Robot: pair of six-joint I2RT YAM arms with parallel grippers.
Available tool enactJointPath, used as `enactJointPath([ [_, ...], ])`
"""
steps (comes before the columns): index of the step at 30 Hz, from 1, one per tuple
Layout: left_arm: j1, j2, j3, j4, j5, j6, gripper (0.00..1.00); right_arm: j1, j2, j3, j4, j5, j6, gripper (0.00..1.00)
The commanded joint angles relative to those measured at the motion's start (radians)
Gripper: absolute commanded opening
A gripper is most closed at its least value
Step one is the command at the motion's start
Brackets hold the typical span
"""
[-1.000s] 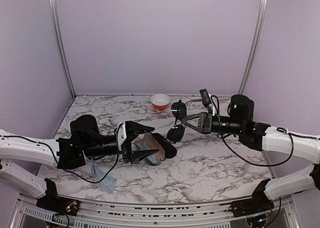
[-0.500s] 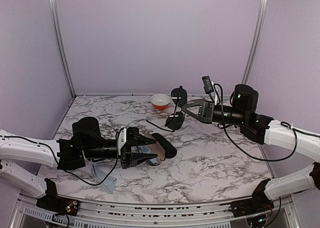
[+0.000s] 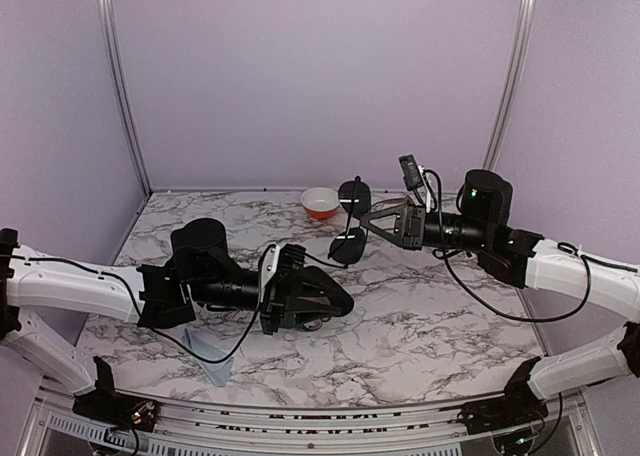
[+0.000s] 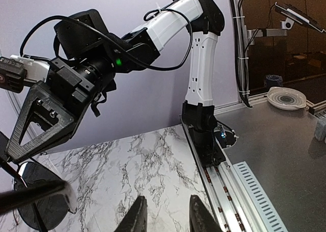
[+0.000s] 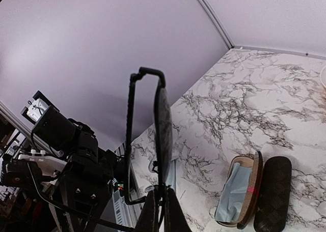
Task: Organize the sunglasses
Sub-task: Fold the right temple of the sunglasses.
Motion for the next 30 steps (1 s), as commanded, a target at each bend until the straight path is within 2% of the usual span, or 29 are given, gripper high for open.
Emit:
enactJointPath([
  [1,-0.006,0.020,0.036,0.047,-0.006,0.008,0.30,-0.003,0.001,0.006,0.036,-0.044,-0.002,0.00],
  [14,-0.001,0.095,0.094,0.101,-0.145,-0.006,0.33,0.047,0.013,0.004,0.022,-0.079,-0.062,0.00],
  [30,-0.001,0.094,0.091,0.115,-0.164,0.001,0.33,0.122,0.047,0.042,0.000,-0.134,-0.121,0.00],
])
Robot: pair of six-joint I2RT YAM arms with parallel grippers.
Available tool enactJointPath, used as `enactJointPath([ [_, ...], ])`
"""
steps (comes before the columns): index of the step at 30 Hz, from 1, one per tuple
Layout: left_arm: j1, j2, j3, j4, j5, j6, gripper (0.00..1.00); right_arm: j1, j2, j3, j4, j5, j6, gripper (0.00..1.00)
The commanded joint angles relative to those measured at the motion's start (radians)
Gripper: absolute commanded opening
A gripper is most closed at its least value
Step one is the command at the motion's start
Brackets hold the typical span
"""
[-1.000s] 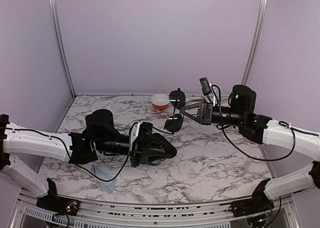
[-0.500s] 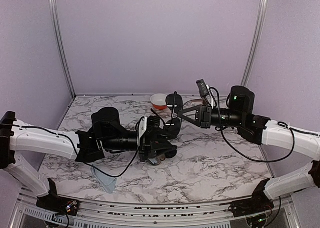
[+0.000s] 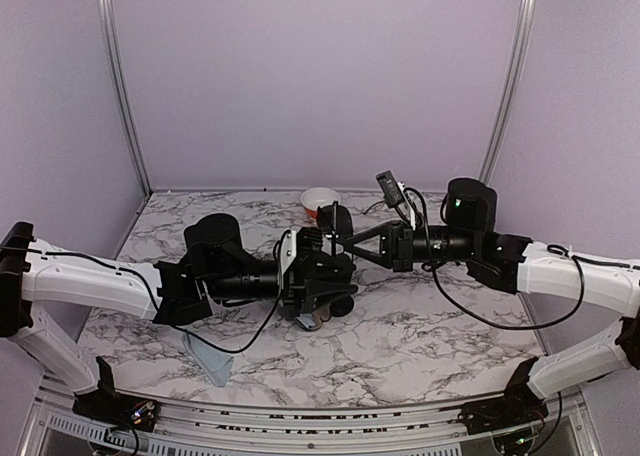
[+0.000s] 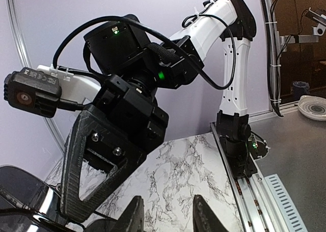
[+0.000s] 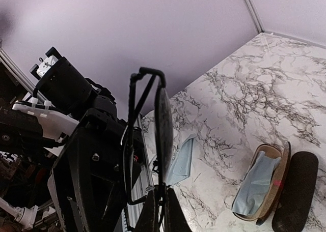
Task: Organize the sunglasses
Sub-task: Fold the right temple of the sunglasses.
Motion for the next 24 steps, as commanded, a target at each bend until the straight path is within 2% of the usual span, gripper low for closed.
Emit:
enactJointPath([
  [1,0.001,-0.006,0.013,0.037,-0.024,0.004,0.33,0.027,0.011,0.048,0.007,-0.056,-0.025,0.00],
  [6,0.002,-0.028,0.009,0.037,-0.046,-0.004,0.34,0.030,0.016,0.064,-0.045,0.003,-0.056,0.00],
  [9,0.001,-0.056,-0.004,0.037,-0.053,-0.010,0.45,0.029,0.016,0.084,-0.111,0.083,-0.092,0.00],
  [12,0.001,-0.080,-0.034,0.037,-0.096,-0.010,0.51,0.029,0.016,0.106,-0.166,0.203,-0.114,0.00],
  [16,0.001,-0.100,-0.061,0.037,-0.224,-0.034,0.51,0.029,0.022,0.118,-0.192,0.344,-0.116,0.00],
  [19,0.000,-0.104,-0.063,0.038,-0.333,-0.087,0.49,0.029,0.025,0.125,-0.192,0.391,-0.115,0.00],
  [24,0.001,-0.076,-0.045,0.040,-0.427,-0.128,0.43,0.029,0.030,0.124,-0.172,0.420,-0.104,0.00],
])
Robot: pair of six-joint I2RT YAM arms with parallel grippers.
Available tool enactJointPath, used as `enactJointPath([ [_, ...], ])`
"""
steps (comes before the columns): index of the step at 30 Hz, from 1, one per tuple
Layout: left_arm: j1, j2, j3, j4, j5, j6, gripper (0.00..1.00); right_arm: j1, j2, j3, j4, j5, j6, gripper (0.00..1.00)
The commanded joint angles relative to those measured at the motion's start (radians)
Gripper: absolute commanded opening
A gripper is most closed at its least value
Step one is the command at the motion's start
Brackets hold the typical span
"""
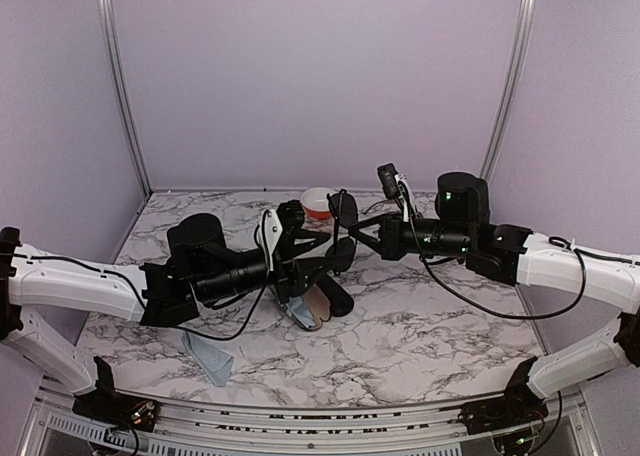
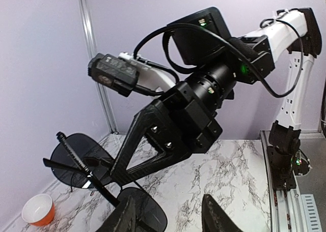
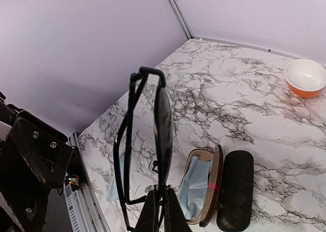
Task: Organize the sunglasses
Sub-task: Fold the right temple of the sunglasses, then pass from the right arm to the left
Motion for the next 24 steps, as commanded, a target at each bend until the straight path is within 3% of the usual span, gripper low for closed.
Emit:
enactJointPath([
  [1,0.000,0.011,0.018,0.031,-0.163,-0.064,0.43,0.007,0.008,0.045,0.011,0.066,-0.001,0.00],
  [5,0.003,0.045,0.058,0.039,-0.335,-0.155,0.38,0.008,0.004,0.044,0.015,0.068,-0.005,0.00],
  [17,0.003,0.125,0.139,0.046,-0.266,-0.273,0.28,0.016,-0.013,0.039,0.019,0.075,-0.026,0.00],
  [24,0.004,0.152,0.143,0.044,-0.300,-0.300,0.26,0.022,-0.017,0.040,0.021,0.076,-0.035,0.00],
])
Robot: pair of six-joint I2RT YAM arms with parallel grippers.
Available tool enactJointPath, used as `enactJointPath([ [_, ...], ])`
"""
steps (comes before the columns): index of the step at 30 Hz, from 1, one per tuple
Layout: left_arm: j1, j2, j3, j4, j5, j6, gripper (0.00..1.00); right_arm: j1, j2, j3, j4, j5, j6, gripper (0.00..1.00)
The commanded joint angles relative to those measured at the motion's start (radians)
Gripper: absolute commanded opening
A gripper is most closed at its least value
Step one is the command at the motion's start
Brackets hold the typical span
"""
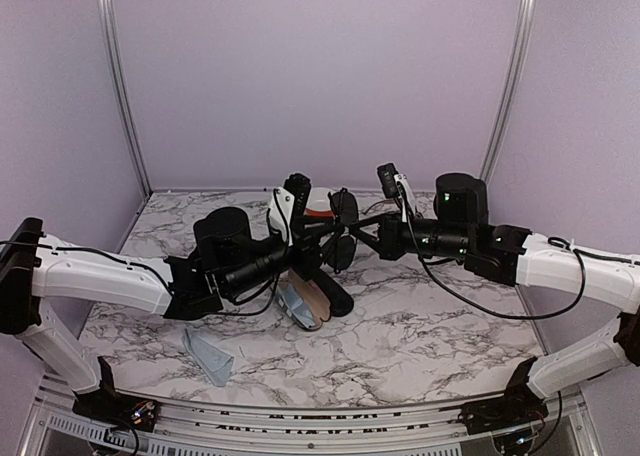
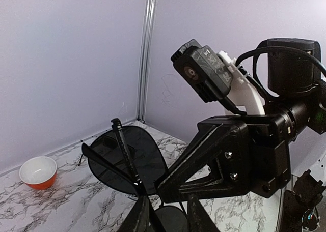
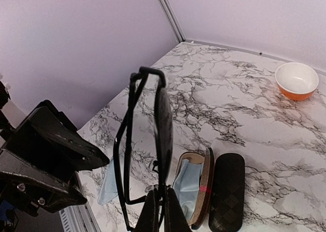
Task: Organize the sunglasses
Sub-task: Pass from the right arm to the left
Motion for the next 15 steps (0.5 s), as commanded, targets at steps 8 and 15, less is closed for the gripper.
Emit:
enactJointPath([
  [8,0.001,0.039,0.026,0.028,-0.034,-0.040,0.17,0.019,-0.018,0.045,0.025,0.007,-0.022,0.00],
  [15,0.001,0.060,0.043,0.008,-0.050,-0.049,0.16,0.022,-0.020,0.039,0.045,-0.023,-0.024,0.00],
])
